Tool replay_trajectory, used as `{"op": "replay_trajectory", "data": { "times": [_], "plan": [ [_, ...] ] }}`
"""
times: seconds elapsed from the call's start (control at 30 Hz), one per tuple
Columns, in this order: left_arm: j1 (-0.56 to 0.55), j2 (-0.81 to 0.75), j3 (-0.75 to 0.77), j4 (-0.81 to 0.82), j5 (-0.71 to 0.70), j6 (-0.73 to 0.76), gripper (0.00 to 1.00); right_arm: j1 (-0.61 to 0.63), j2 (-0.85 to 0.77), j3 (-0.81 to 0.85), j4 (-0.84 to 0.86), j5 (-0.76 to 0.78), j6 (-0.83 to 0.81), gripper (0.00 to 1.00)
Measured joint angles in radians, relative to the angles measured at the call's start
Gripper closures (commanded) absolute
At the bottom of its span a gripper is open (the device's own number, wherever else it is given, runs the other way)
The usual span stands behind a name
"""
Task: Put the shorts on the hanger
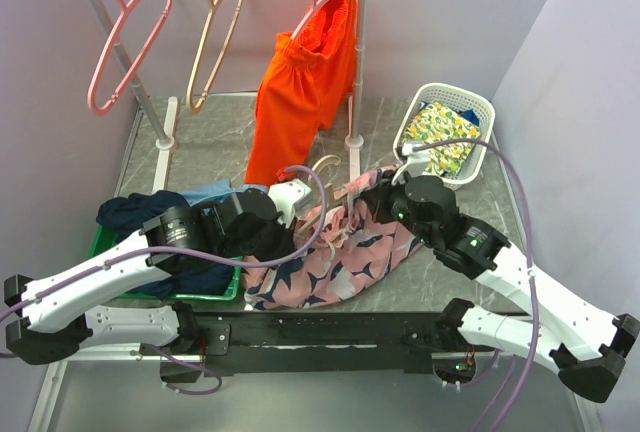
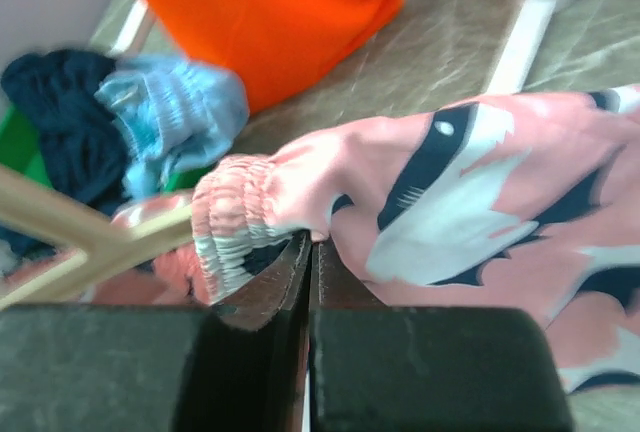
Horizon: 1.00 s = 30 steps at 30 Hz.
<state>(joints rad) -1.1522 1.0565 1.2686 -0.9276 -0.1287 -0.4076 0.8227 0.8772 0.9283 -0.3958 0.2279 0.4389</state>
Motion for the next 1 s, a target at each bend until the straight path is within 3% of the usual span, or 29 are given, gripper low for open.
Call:
{"op": "replay_trajectory", "data": {
  "times": [0.27, 0.37, 0.4, 0.53, 0.77, 1.0],
  "plan": [
    [0.000, -0.035, 0.000, -0.021, -0.019, 0.003, 0.99, 0.000, -0.036, 0.134, -0.081, 0.143, 0.018, 1.00],
    [0.000, -0.080, 0.000, -0.022, -0.022, 0.006, 0.99, 0.000, -0.042, 0.150, -0.084, 0.147, 0.016, 0.76],
    [0.000, -0.097, 0.001, -0.024, -0.023, 0.009, 0.99, 0.000, -0.042, 0.150, -0.085, 0.138, 0.018, 0.58],
    [0.000, -0.141, 0.010, -0.055, -0.030, 0.028, 0.99, 0.000, -0.034, 0.152, -0.081, 0.067, 0.008, 0.32],
    [0.000, -0.191, -0.031, -0.090, -0.034, 0.016, 0.99, 0.005, 0.044, 0.275, -0.046, 0.045, -0.003, 0.18],
    [0.000, -0.308, -0.133, -0.134, -0.056, -0.087, 0.99, 0.069, 0.316, 0.516, 0.056, 0.100, -0.034, 0.09]
  ]
}}
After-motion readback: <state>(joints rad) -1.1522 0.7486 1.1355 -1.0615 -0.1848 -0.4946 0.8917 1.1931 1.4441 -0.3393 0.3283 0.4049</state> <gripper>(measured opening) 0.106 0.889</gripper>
